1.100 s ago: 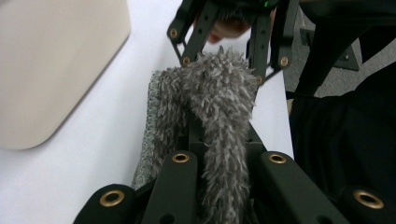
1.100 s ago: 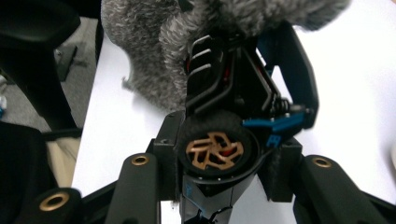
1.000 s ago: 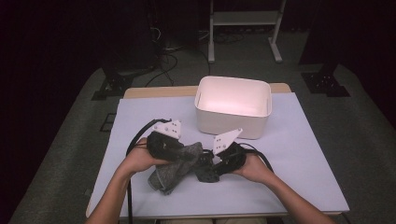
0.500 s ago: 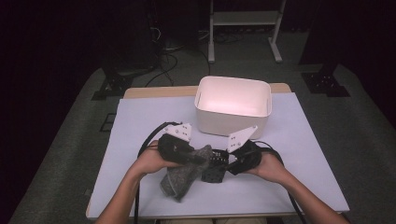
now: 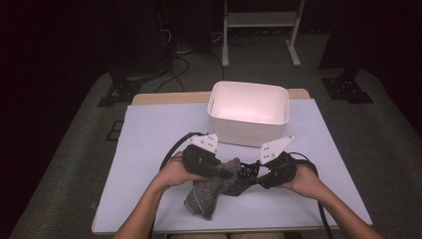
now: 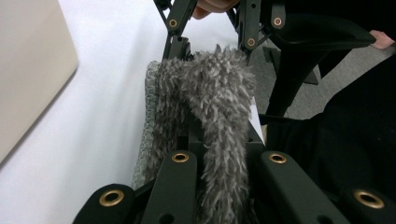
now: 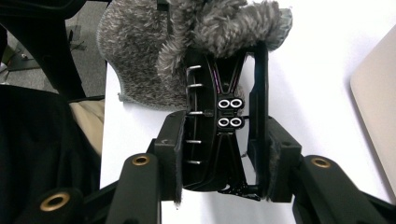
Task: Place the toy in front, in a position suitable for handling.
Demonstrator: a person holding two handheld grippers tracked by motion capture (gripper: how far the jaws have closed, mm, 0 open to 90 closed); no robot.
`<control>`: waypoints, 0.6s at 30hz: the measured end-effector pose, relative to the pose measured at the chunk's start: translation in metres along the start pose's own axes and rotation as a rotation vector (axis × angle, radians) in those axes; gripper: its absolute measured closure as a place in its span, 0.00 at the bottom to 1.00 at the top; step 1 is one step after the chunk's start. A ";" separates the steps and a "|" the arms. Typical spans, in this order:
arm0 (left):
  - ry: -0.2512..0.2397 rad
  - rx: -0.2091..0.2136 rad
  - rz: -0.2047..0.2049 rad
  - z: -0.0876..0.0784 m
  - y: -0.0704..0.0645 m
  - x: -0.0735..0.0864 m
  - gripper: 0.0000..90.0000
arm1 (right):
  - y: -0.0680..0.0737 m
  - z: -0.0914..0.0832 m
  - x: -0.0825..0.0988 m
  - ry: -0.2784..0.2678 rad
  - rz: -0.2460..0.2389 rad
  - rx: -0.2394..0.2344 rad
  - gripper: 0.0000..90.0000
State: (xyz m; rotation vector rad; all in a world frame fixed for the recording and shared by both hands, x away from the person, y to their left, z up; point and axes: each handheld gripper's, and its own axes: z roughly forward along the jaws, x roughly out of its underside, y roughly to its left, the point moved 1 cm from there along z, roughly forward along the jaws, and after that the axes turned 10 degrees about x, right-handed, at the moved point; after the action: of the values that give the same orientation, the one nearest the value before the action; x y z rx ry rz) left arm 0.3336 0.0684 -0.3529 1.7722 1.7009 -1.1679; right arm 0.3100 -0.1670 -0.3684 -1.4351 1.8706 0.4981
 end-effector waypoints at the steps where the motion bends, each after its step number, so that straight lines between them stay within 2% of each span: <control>1: 0.000 0.001 0.000 0.000 0.000 0.000 0.91 | 0.000 0.000 0.000 0.001 0.001 -0.002 0.63; 6: 0.027 -0.008 0.000 0.000 0.000 0.004 0.91 | -0.001 -0.002 0.003 0.011 -0.002 0.004 0.63; 7: 0.012 -0.014 -0.003 -0.001 0.001 0.007 0.91 | -0.001 -0.003 0.004 0.018 -0.003 0.004 0.63; 10: 0.007 -0.008 -0.014 -0.002 0.001 0.009 0.91 | -0.002 -0.004 0.006 0.020 -0.006 0.003 0.63; 11: 0.048 -0.028 -0.019 0.002 0.002 0.010 0.91 | -0.002 -0.004 0.006 0.021 -0.004 0.003 0.63; 13: 0.096 -0.026 -0.024 0.010 0.003 0.012 0.91 | -0.002 -0.005 0.008 0.030 -0.012 0.005 0.63; 15: 0.102 -0.024 -0.022 0.012 0.004 0.013 0.91 | -0.002 -0.006 0.009 0.033 -0.008 0.006 0.63; 18: 0.141 -0.024 -0.039 0.021 0.007 0.016 0.91 | -0.001 -0.008 0.012 0.049 -0.013 0.014 0.63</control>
State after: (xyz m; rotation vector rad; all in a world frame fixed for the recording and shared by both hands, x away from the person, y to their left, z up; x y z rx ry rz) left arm 0.3326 0.0607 -0.3789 1.8535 1.8284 -1.0558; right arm 0.3073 -0.1810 -0.3715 -1.4615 1.8983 0.4466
